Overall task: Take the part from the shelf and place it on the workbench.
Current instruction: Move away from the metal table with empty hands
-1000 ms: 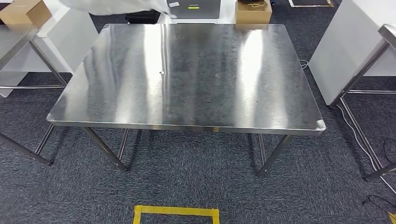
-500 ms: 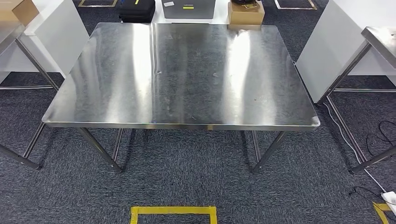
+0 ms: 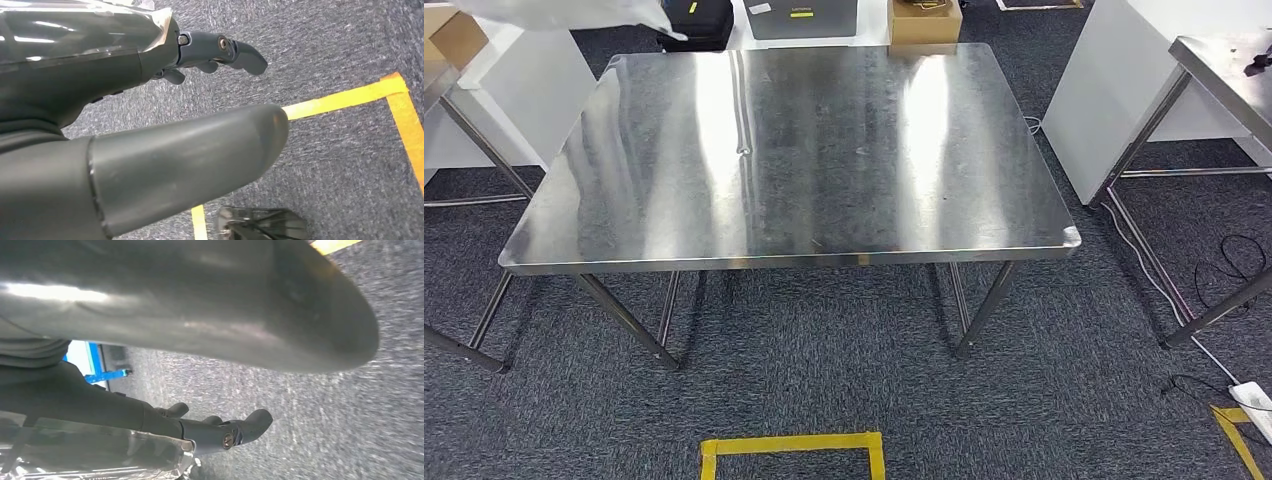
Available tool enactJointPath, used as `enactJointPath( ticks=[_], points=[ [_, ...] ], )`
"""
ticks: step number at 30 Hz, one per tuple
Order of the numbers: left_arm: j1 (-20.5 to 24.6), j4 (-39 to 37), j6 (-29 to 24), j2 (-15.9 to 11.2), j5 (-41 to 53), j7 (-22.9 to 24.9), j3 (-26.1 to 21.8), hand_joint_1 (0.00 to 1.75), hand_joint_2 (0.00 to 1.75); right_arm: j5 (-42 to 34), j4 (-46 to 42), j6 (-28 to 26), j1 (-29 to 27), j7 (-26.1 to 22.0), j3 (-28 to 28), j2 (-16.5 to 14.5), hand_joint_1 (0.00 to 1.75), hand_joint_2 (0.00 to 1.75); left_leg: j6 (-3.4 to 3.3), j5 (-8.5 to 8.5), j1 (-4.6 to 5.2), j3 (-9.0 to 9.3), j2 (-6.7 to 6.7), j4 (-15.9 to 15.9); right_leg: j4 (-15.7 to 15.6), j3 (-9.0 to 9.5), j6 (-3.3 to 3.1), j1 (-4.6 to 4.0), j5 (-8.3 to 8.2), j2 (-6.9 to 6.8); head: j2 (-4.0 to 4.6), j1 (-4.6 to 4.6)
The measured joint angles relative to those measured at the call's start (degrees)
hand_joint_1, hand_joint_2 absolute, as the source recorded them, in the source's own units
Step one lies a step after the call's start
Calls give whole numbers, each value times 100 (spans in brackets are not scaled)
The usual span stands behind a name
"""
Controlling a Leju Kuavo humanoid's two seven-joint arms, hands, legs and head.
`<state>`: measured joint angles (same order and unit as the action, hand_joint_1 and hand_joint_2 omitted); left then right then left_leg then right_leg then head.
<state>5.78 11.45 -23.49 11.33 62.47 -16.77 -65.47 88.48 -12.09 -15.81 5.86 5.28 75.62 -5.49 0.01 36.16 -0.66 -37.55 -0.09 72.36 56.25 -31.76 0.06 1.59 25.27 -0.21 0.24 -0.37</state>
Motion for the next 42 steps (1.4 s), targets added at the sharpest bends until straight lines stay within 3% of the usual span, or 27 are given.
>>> enactJointPath(
  ticks=[1, 2, 5, 6, 8, 10, 11, 13, 15, 16, 17, 18, 19, 21, 22, 24, 26, 27, 29, 30, 31, 32, 34, 36, 37, 40, 42],
  points=[
    [-1, 0, 4, -3, 1, -3, -3, 0, 0, -1, 0, 3, -2, 9, -2, -1, 0, 0, 15, 19, -18, 9, 0, 98, 8, -46, 16, 5, -30, 4, 0, -5],
    [-1, 0, 7, -6, 0, -5, -6, 0, 0, -1, 0, 7, -2, 18, -3, -1, 0, 0, 26, -70, -37, 139, 0, -42, 17, -88, 40, 14, -58, 12, 0, -9],
    [12, 0, 10, -14, 1, -6, -11, 0, 0, 0, 0, 17, 5, 40, -6, -2, 0, 0, 39, -482, -84, 885, 57, -1205, 53, -165, 143, 22, -133, 37, -1, -36],
    [19, 0, 10, -13, 2, -7, -12, 0, 0, 1, 0, 19, 10, 45, -8, -1, 0, 0, 21, -545, -78, 1017, 82, -1438, 61, -182, 187, 10, -163, 40, -1, -32],
    [23, -1, 11, -10, 4, -9, -12, 0, 0, 2, 0, 21, 18, 60, -10, 1, 0, 0, -61, -604, -21, 1020, 104, -1513, 49, -213, 289, -17, -239, 46, -2, -3],
    [24, -2, 11, -8, 4, -10, -13, 0, 0, 2, 0, 25, 14, 79, -10, 4, 0, 0, -191, -713, 13, 921, 69, -1529, 65, -283, 371, -16, -260, 56, -1, 26],
    [28, -1, 10, -8, 4, -12, -14, 0, 0, 2, 0, 27, 12, 85, -10, 7, 0, 0, -268, -782, 21, 857, 47, -1549, 169, -354, 361, -12, -151, 59, -1, 34],
    [30, 0, 10, -16, 6, -15, -15, 0, 0, 0, 0, 35, 11, 98, -10, 3, 0, 0, -376, -920, 39, 705, -2, -1573, 742, -571, 270, 3, 342, 57, -1, 72],
    [24, 0, 22, -23, 13, -19, -16, 0, 0, -9, 0, 40, 10, 110, -10, -4, 0, 0, -412, -1044, 78, 539, -40, -1568, 1512, -749, 239, -5, 793, 55, -1, 114],
    [24, 0, 33, -22, 20, -21, -16, 0, 0, -14, 0, 40, 10, 115, -10, -4, 0, 0, -419, -1105, 103, 463, -57, -1565, 1739, -741, 267, -14, 860, 55, 0, 123],
    [24, 0, 44, -22, 28, -22, -16, 0, 0, -20, 0, 39, 10, 119, -10, -2, 0, 0, -422, -1168, 128, 387, -69, -1562, 1754, -616, 306, -33, 815, 55, 0, 129],
    [24, 0, 55, -22, 36, -22, -16, 0, 0, -26, 0, 37, 11, 121, -10, 0, 0, 0, -422, -1228, 151, 318, -76, -1561, 1548, -383, 334, -58, 705, 54, 0, 132],
    [26, 0, 62, -21, 42, -23, -16, 0, 0, -33, 0, 34, 14, 123, -10, 3, 0, 0, -419, -1288, 169, 261, -79, -1558, 1152, -55, 331, -86, 600, 50, 0, 134],
    [29, 0, 74, -15, 49, -25, -16, 0, 0, -48, -1, 28, 30, 124, -10, 10, 0, 0, -389, -1400, 198, 180, -83, -1556, 221, 596, 234, -161, 569, 30, -1, 130],
    [30, 0, 78, -13, 51, -26, -16, 0, 0, -51, -1, 25, 37, 124, -11, 10, 0, 0, -367, -1453, 200, 166, -88, -1560, -84, 771, 180, -192, 595, 22, -1, 121],
    [28, 0, 83, -11, 56, -30, -16, 0, 0, -55, 0, 20, 39, 126, -11, 7, 0, 0, -301, -1566, 190, 153, -98, -1592, -267, 800, 93, -211, 564, 16, -1, 110],
    [21, 0, 85, -15, 59, -32, -16, 0, 0, -60, 1, 13, 41, 138, -10, 1, 0, 0, -216, -1450, 158, 92, -58, -1513, -300, 718, -10, -148, 438, -2, -1, 119],
    [15, 0, 85, -17, 59, -32, -16, 0, 0, -62, 1, 10, 41, 148, -10, -2, 0, 0, -169, -1227, 137, 32, -30, -1343, -317, 663, -61, -107, 361, -13, 0, 102],
    [10, 0, 85, -21, 61, -32, -16, 0, 0, -65, 0, 5, 40, 165, -10, -8, 0, 0, -72, -604, 70, -129, 10, -693, -314, 507, -111, -86, 220, -23, 0, 62],
    [9, 0, 85, -23, 63, -32, -16, 0, 0, -66, 0, 4, 36, 173, -10, -11, 0, 0, -25, -398, 33, -192, 16, -326, -306, 425, -99, -82, 151, -24, 0, 42],
    [10, 0, 85, -27, 67, -32, -16, 0, 0, -67, 0, 3, 34, 177, -10, -18, 0, 0, 19, -338, -5, -203, 18, -58, -287, 337, -77, -74, 84, -25, 0, 37],
    [10, 0, 85, -32, 72, -32, -16, 0, 0, -67, 0, 3, 34, 181, -10, -25, 0, 0, 60, -419, -43, -138, 18, 45, -255, 243, -46, -57, 26, -25, 0, 30],
    [13, 0, 86, -38, 87, -32, -14, 0, 0, -69, 0, 2, 34, 192, -10, -36, 0, 0, 147, -724, -122, 296, 19, -366, -134, 36, 31, -7, -58, -21, 0, 12],
    [26, -2, 93, -28, 99, -34, -11, 0, 0, -70, -2, -2, 37, 202, -10, -33, 0, 0, 212, -705, -151, 833, 61, -1123, 10, -158, 117, 2, -113, -14, -1, -39],
    [28, -2, 98, -25, 103, -37, -10, 0, 0, -74, -2, -5, 39, 205, -10, -33, 0, 0, 208, -622, -147, 968, 80, -1364, 57, -214, 164, -12, -144, -11, -1, -47],
    [24, -2, 104, -27, 112, -40, -10, 0, 0, -85, -2, -8, 41, 213, -10, -39, 0, 0, 134, -556, -109, 964, 93, -1465, 85, -260, 269, -46, -218, -5, 0, -19],
    [25, -2, 104, -27, 114, -40, -10, 0, 0, -86, -2, -8, 41, 213, -10, -39, 0, 0, 125, -560, -104, 959, 94, -1459, 82, -262, 279, -48, -225, -4, 0, -21]
  ],
)
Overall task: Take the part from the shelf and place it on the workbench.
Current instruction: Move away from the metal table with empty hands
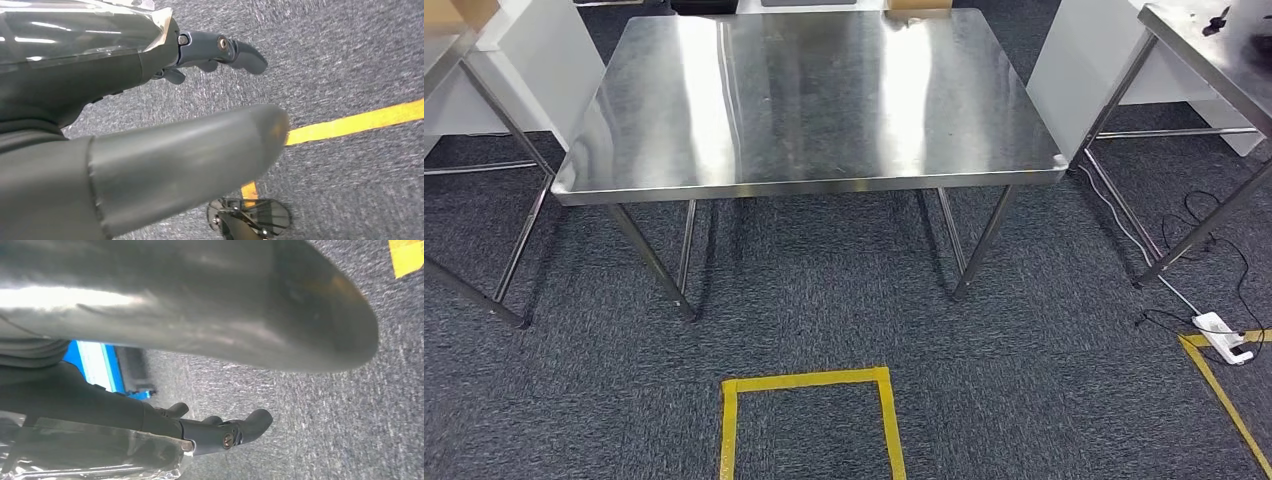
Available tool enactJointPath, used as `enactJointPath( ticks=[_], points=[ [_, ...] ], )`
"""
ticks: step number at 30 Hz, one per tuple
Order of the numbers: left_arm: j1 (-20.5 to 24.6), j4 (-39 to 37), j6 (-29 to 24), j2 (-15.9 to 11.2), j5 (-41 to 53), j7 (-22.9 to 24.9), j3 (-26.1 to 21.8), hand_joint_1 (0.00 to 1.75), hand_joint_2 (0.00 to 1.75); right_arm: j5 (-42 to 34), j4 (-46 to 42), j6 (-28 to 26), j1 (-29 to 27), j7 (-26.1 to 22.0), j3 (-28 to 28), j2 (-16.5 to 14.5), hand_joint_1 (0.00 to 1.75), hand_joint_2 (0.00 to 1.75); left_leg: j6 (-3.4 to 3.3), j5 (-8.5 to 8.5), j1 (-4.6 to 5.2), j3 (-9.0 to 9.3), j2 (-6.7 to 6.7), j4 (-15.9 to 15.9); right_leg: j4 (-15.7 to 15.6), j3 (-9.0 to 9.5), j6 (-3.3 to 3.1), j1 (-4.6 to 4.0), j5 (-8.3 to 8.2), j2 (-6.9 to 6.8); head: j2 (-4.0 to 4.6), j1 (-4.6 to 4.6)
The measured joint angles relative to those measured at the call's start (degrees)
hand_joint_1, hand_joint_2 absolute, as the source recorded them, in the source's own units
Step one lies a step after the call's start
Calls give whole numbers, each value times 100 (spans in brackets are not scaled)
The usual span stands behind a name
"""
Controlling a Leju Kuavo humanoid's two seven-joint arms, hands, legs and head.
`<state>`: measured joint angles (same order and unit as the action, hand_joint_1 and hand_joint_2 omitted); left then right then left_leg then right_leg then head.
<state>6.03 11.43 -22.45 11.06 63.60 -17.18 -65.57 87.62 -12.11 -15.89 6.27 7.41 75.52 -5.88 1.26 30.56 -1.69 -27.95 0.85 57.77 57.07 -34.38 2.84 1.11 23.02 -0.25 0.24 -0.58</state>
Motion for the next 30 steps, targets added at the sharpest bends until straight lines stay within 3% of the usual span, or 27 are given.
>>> enactJointPath(
  ticks=[3, 4, 7, 8, 10, 11, 12, 13, 14, 15, 16, 17, 18, 20, 21, 22, 23, 25, 26, 28, 30],
  points=[
    [1, 0, 0, -1, 0, 0, 0, 0, 0, -9, 0, -7, -7, 5, 0, 2, 0, 0, -68, -38, 28, -28, -3, -3, -18, -15, 62, -10, -44, 5, -1, 4],
    [2, 0, 0, 1, 2, 0, 1, 0, 0, -16, 0, -18, -14, 10, 0, 3, 0, 0, -166, -100, 42, -93, -21, -19, 66, -82, 65, 2, 45, 9, -1, 15],
    [6, 0, 21, 1, 8, 27, 6, 0, 0, -32, 2, -46, -30, 19, 0, -15, 0, 0, -430, -498, 106, -557, -121, -49, 1427, -426, 63, 40, 841, 17, 0, 117],
    [6, 0, 30, -1, 8, 36, 7, 0, 0, -32, 2, -47, -30, 18, 0, -20, 0, 0, -433, -616, 126, -695, -138, -44, 1656, -345, 102, 34, 926, 19, 0, 146],
    [6, 0, 33, 2, 7, 35, 8, 0, 0, -32, 2, -46, -24, 14, 0, -10, 0, 0, -404, -750, 138, -825, -142, -37, 927, 286, 134, 16, 735, 19, 0, 153],
    [6, 0, 34, 5, 8, 31, 11, 0, 0, -33, 2, -45, -19, 11, 0, -7, 0, 0, -380, -806, 146, -868, -144, -35, 429, 644, 100, -11, 737, 19, 0, 154],
    [7, 0, 34, 9, 11, 26, 16, 0, 0, -39, 2, -45, -12, 9, 0, -3, 0, 0, -349, -866, 151, -891, -150, -41, 35, 888, 49, -40, 782, 21, 0, 148],
    [8, 0, 35, 13, 19, 21, 23, 0, 0, -49, 2, -44, -8, 8, 0, -1, 0, 0, -318, -921, 152, -902, -158, -51, -211, 1021, -4, -70, 835, 23, 0, 142],
    [9, 0, 35, 16, 31, 16, 32, 0, 0, -62, 2, -42, -8, 5, 0, 1, 0, 0, -281, -978, 154, -909, -163, -69, -319, 1048, -54, -99, 846, 23, 0, 136],
    [7, 0, 35, 17, 44, 13, 41, 0, 0, -76, 2, -41, -11, 4, 0, 2, 0, 0, -244, -1013, 143, -917, -165, -81, -331, 1005, -108, -71, 808, 20, 0, 131],
    [2, 0, 35, 15, 56, 9, 49, 0, 0, -91, 2, -40, -13, 4, 1, 3, 0, 0, -211, -949, 131, -942, -154, -45, -339, 972, -167, -42, 754, 9, 0, 126],
    [-5, 0, 35, 13, 67, 4, 54, 0, 0, -104, 2, -39, -17, 3, 1, 4, 0, 0, -178, -775, 118, -985, -142, 71, -348, 927, -240, -8, 690, -7, 0, 111],
    [-12, 0, 37, 9, 78, -3, 58, 0, 0, -118, 2, -39, -21, 3, 2, 4, 0, 0, -148, -493, 103, -1053, -126, 305, -355, 869, -298, 26, 619, -22, 0, 87],
    [-16, 0, 46, 7, 101, -20, 68, 0, 0, -138, 2, -39, -32, -1, 4, 4, 0, 0, -88, 114, 79, -1209, -99, 1017, -345, 718, -352, 18, 485, -42, 0, 41],
    [-16, 0, 50, 6, 109, -26, 75, 0, 0, -144, 2, -38, -37, -5, 4, 4, 0, 0, -55, 257, 63, -1249, -92, 1351, -334, 636, -342, 17, 415, -47, 0, 29],
    [-15, 0, 52, 4, 112, -30, 83, 0, 0, -148, 2, -38, -41, -11, 4, 3, 0, 0, -23, 249, 43, -1227, -89, 1552, -311, 545, -321, 23, 351, -51, 0, 25],
    [-14, 0, 52, 1, 111, -32, 92, 0, 0, -151, 2, -36, -45, -24, 4, 1, 0, 0, 8, 119, 16, -1110, -89, 1568, -272, 444, -292, 37, 293, -52, 0, 22],
    [-5, 0, 51, -5, 106, -33, 108, 0, 0, -154, 2, -34, -58, -65, 4, -2, 0, 0, 70, -148, -45, -610, -88, 1030, -140, 229, -229, 72, 218, -52, 0, 6],
    [3, 0, 51, -7, 99, -34, 113, 0, 0, -150, 2, -32, -63, -86, 4, -2, 0, 0, 82, -156, -51, -323, -75, 631, -58, 130, -196, 76, 193, -51, -1, -12],
    [19, 0, 45, -8, 75, -38, 115, 0, 0, -132, 2, -31, -58, -111, 4, -1, 0, 0, 41, -3, -32, -17, -48, 107, 48, 0, -110, 51, 134, -50, -1, -26],
    [22, 0, 35, -13, 56, -41, 114, 0, 0, -109, 2, -30, -58, -120, 4, -2, 0, 0, -98, 15, 18, -46, -42, 12, 50, -60, 19, 21, 47, -44, -2, -7]
  ],
)
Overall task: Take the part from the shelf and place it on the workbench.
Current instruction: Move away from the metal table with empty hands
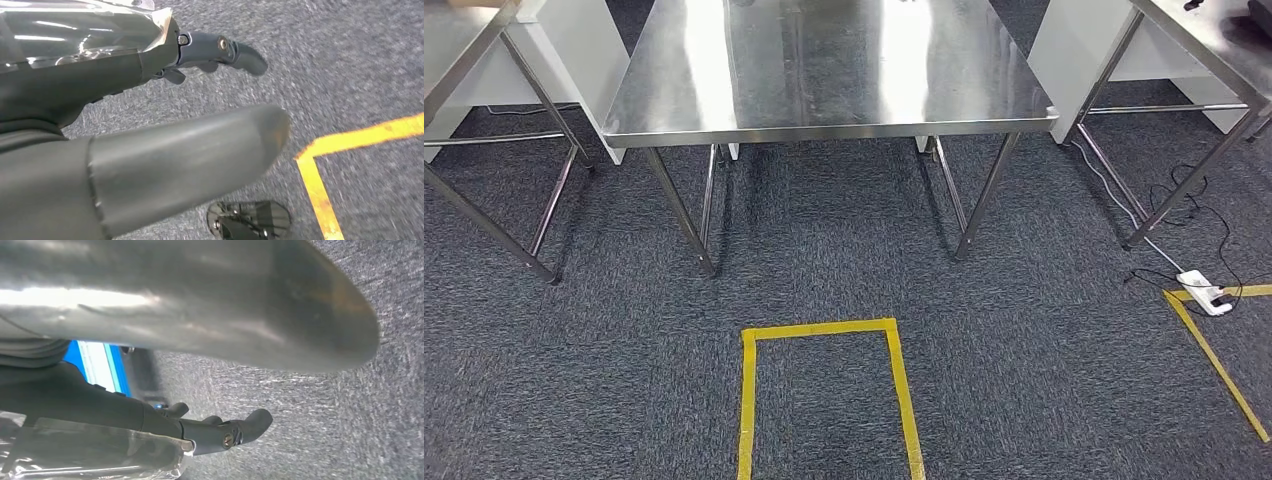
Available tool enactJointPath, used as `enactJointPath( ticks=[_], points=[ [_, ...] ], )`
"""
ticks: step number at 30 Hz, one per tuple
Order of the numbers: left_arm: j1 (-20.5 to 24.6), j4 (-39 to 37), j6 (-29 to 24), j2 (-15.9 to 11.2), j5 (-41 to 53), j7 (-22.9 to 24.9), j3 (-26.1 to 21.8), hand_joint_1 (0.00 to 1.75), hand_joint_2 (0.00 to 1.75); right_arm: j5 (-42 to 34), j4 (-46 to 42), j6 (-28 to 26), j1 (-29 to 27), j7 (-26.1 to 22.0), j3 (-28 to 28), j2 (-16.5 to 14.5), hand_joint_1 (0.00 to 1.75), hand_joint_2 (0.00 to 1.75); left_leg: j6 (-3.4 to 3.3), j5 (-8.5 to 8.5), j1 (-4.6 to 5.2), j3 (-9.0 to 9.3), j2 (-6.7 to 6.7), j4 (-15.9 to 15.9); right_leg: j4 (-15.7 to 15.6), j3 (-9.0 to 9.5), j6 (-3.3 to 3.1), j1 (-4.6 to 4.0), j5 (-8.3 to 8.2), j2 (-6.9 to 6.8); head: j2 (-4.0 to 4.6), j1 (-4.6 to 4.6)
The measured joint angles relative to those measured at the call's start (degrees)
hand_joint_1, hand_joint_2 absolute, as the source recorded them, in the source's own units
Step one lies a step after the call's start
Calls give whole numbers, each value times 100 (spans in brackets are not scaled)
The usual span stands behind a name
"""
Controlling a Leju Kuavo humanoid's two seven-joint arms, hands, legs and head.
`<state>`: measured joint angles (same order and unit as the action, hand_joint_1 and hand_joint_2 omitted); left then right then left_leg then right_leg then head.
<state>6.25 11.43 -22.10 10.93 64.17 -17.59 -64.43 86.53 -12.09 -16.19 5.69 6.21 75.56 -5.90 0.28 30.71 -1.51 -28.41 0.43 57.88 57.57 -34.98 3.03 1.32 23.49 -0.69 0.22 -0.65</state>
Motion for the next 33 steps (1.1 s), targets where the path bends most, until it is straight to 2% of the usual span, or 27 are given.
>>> enactJointPath(
  ticks=[1, 2, 4, 5, 6, 7, 8, 9, 10, 11, 12, 13, 14, 15, 16, 17, 18, 19, 20, 21, 22, 23, 24, 26, 28, 30, 33],
  points=[
    [0, 0, -5, -1, -5, -1, 0, 0, 0, 7, 0, 1, -5, -3, 0, 3, 0, 0, -88, -45, 16, -48, -10, -19, 20, -27, 39, 4, 14, 6, 0, 7],
    [-2, 0, -10, -3, -9, -1, -1, 0, 0, 10, 0, 1, -11, -4, 0, 5, 0, 0, -184, -109, 27, -106, -21, -36, 110, -79, 44, 13, 120, 12, 1, 19],
    [-3, 0, -17, -5, -21, -1, -1, 0, 0, 12, 1, 8, -15, -5, 0, 3, 0, 0, -311, -248, 39, -248, -46, -57, 607, -255, -16, 38, 588, 23, 2, 78],
    [-3, 0, -19, -8, -26, -1, -1, 0, 0, 14, 2, 12, -14, -5, 0, -1, 0, 0, -335, -319, 48, -333, -53, -55, 976, -355, -34, 35, 845, 27, 2, 111],
    [-3, 0, -19, -8, -32, -1, -1, 0, 0, 16, 2, 15, -13, -5, 0, -2, 0, 0, -338, -394, 60, -424, -62, -52, 1329, -416, -18, 32, 1011, 32, 1, 137],
    [-3, 0, -20, -6, -40, -1, -1, 0, 0, 21, 2, 19, -12, -5, 0, 1, 0, 0, -334, -472, 71, -514, -71, -48, 1580, -411, 26, 29, 1053, 37, 1, 147],
    [-4, 0, -21, -5, -49, -1, -1, 0, 0, 29, 2, 24, -11, -5, -1, 4, 0, 0, -324, -552, 77, -607, -79, -43, 1665, -315, 87, 25, 979, 41, 1, 152],
    [-4, 0, -26, -5, -59, -1, -3, 0, 0, 42, 2, 33, -9, -5, -2, 9, 0, 0, -310, -632, 82, -696, -85, -38, 1547, -120, 145, 23, 839, 44, 1, 159],
    [-3, 0, -32, -4, -67, -1, -5, 0, 0, 56, 2, 44, -3, -5, -4, 13, 0, 0, -290, -709, 83, -772, -88, -32, 1226, 181, 173, 22, 716, 45, 1, 164],
    [-2, 0, -40, -3, -76, -1, -7, 0, 0, 69, 2, 58, 9, -4, -7, 15, 0, 0, -263, -780, 90, -839, -88, -26, 747, 557, 160, 10, 693, 48, 0, 171],
    [-1, 0, -48, -1, -83, -1, -9, 0, 0, 80, 2, 69, 23, -3, -9, 16, 0, 0, -229, -848, 97, -882, -93, -25, 267, 883, 108, -16, 747, 56, 0, 171],
    [0, 0, -54, 0, -87, -1, -10, 0, 0, 85, 2, 78, 37, -1, -10, 16, 0, 0, -193, -914, 101, -901, -100, -33, -100, 1105, 42, -43, 825, 62, 0, 161],
    [1, 0, -59, 1, -90, -1, -10, 0, 0, 87, 2, 84, 46, 4, -11, 16, 0, 0, -155, -974, 102, -910, -108, -51, -308, 1205, -25, -77, 890, 67, 0, 149],
    [-1, 0, -61, 1, -90, -1, -11, 0, 0, 86, 2, 85, 44, 9, -11, 16, 0, 0, -117, -1038, 95, -910, -115, -74, -355, 1184, -87, -94, 885, 70, 1, 135],
    [-6, 0, -62, -2, -89, -1, -13, 0, 0, 83, 2, 85, 39, 13, -11, 14, 0, 0, -85, -1057, 76, -927, -111, -79, -343, 1135, -143, -63, 834, 58, 1, 122],
    [-14, 0, -61, -5, -89, -1, -15, 0, 0, 80, 2, 84, 34, 15, -11, 13, 0, 0, -57, -953, 61, -964, -103, -20, -338, 1085, -210, -41, 772, 44, 1, 110],
    [-23, 0, -60, -9, -89, 0, -17, 0, 0, 78, 2, 84, 27, 15, -11, 12, 0, 0, -32, -728, 47, -1022, -94, 139, -342, 1021, -278, -14, 699, 27, 2, 89],
    [-29, 0, -60, -11, -90, 1, -20, 0, 0, 80, 2, 83, 23, 11, -11, 11, 0, 0, -13, -404, 34, -1102, -82, 419, -342, 944, -332, 7, 627, 9, 2, 63],
    [-32, 0, -60, -13, -95, 1, -24, 0, 0, 85, 2, 83, 19, 3, -13, 11, 0, 0, 8, -72, 32, -1185, -72, 783, -339, 858, -369, -10, 559, 1, 1, 41],
    [-33, 0, -61, -13, -101, 1, -28, 0, 0, 92, 2, 83, 15, -4, -14, 11, 0, 0, 30, 149, 30, -1252, -65, 1163, -334, 773, -383, -20, 497, -5, 1, 25],
    [-34, 0, -65, -14, -108, -1, -34, 0, 0, 101, 2, 83, 14, -14, -17, 11, 0, 0, 50, 218, 27, -1279, -58, 1469, -324, 687, -379, -26, 439, -10, 1, 20],
    [-35, 0, -73, -15, -114, -6, -39, 0, 0, 107, 2, 83, 14, -21, -20, 10, 0, 0, 69, 139, 19, -1231, -55, 1619, -306, 611, -366, -27, 387, -14, 1, 17],
    [-36, 0, -86, -17, -116, -16, -45, 0, 0, 113, 2, 85, 13, -25, -26, 9, 0, 0, 84, -20, 7, -1085, -56, 1573, -275, 537, -346, -23, 342, -17, 2, 12],
    [-31, 0, -125, -21, -117, -46, -55, 0, 0, 122, 2, 90, 11, -30, -41, 7, 0, 0, 89, -247, -24, -534, -54, 947, -173, 404, -300, -20, 284, -17, 1, -4],
    [-15, 0, -155, -21, -116, -74, -57, 0, 0, 127, 2, 93, 16, -32, -52, 8, 0, 0, 43, -144, -24, -61, -41, 251, -56, 281, -244, -46, 254, -17, 0, -14],
    [-5, 0, -168, -17, -114, -91, -58, 0, 0, 129, 2, 93, 30, -36, -60, 14, 0, 0, -28, -27, -5, 35, -32, -19, -11, 187, -189, -95, 233, -22, 1, 2],
    [-30, 0, -184, -11, -115, -95, -62, 0, 0, 129, 2, 93, 23, -40, -75, 26, 0, 0, -105, -53, 58, -13, -45, -70, -34, 104, -169, -130, 201, -20, 1, 64]
  ],
)
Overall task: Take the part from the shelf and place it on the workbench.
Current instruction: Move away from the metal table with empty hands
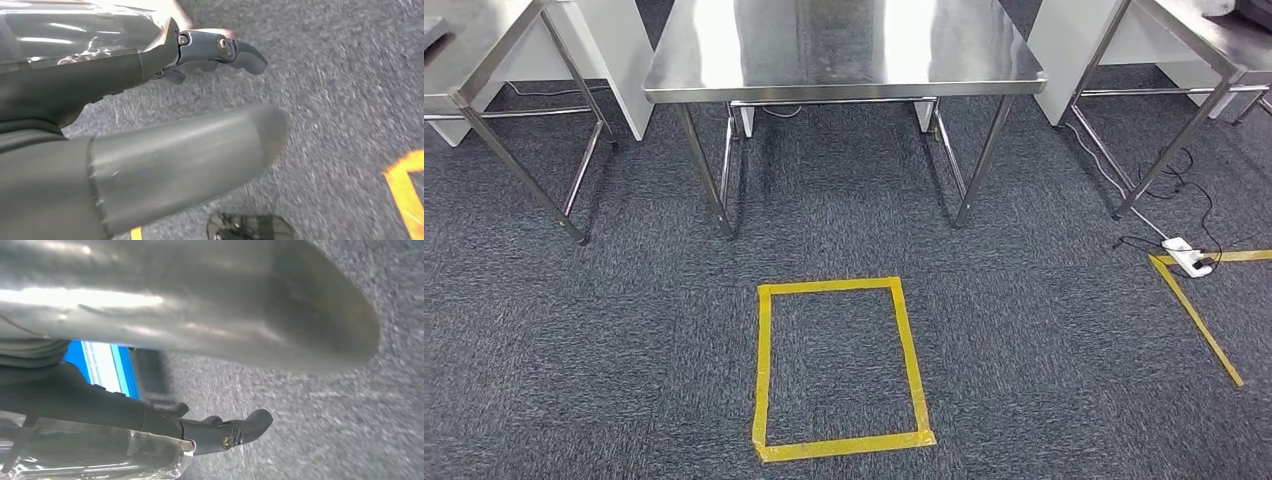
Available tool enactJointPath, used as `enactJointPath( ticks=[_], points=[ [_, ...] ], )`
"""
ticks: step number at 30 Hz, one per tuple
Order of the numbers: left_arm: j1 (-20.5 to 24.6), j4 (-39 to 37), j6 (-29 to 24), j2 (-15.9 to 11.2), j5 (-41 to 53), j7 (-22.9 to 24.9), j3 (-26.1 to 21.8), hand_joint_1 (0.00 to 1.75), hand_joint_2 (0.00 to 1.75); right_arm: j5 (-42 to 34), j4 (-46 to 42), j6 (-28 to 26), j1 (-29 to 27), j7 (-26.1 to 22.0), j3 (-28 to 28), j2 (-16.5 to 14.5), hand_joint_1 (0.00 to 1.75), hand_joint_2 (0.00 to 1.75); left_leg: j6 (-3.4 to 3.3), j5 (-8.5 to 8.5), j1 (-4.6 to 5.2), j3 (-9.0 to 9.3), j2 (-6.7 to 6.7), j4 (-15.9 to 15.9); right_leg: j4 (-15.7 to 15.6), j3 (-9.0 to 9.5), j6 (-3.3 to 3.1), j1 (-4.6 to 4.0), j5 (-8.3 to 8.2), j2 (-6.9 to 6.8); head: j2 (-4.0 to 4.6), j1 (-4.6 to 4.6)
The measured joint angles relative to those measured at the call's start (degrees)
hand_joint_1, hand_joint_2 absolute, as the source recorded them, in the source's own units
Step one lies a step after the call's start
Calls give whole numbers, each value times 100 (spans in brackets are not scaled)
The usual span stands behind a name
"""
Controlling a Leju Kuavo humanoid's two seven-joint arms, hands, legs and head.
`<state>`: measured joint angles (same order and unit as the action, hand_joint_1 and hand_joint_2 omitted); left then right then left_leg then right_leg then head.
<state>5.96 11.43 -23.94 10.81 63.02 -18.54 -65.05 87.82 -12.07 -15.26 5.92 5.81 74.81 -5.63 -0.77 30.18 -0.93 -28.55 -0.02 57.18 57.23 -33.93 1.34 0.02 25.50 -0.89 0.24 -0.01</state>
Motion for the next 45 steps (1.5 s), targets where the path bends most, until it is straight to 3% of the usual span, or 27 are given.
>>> enactJointPath(
  ticks=[3, 7, 32, 38, 43, 45],
  points=[
    [-7, 0, -6, -1, -1, 1, -1, 0, 0, 1, 0, 0, -11, -1, -10, -4, 0, 0, -81, -57, 66, -32, -6, 3, -31, -9, 74, 45, -119, 7, 1, 14],
    [-6, 0, -7, 1, 0, 1, -1, 0, 0, -1, 0, 1, -11, -2, -13, -1, 0, 0, -112, -103, 91, -66, -10, 12, -43, 4, 108, 69, -189, 12, 1, 27],
    [-7, 0, -209, 24, -15, 133, -37, 0, 0, 115, 0, 107, -10, 20, -124, 13, 0, 0, -92, -128, 73, -103, -10, 14, -36, -32, 118, 53, -201, 16, 1, 27],
    [-8, 0, -225, 27, 8, 175, -40, 0, 0, 206, 0, 307, -18, -61, -236, 10, 0, 0, -103, -127, 99, -125, -9, 38, -42, -46, 142, 87, -234, 16, 1, 23],
    [-9, 0, -252, 27, 16, 203, -48, 0, 0, 206, 0, 393, -20, -63, -304, 14, 0, 0, -176, -195, 97, -144, 9, 2, -37, -57, 201, 116, -252, 3, 1, 8],
    [-7, 0, -259, 34, 32, 213, -48, 0, 0, 205, 1, 423, -25, -61, -331, 21, 0, 0, -236, -286, 46, -168, 22, -64, 254, -198, 182, 119, -37, 15, 1, 27]
  ],
)
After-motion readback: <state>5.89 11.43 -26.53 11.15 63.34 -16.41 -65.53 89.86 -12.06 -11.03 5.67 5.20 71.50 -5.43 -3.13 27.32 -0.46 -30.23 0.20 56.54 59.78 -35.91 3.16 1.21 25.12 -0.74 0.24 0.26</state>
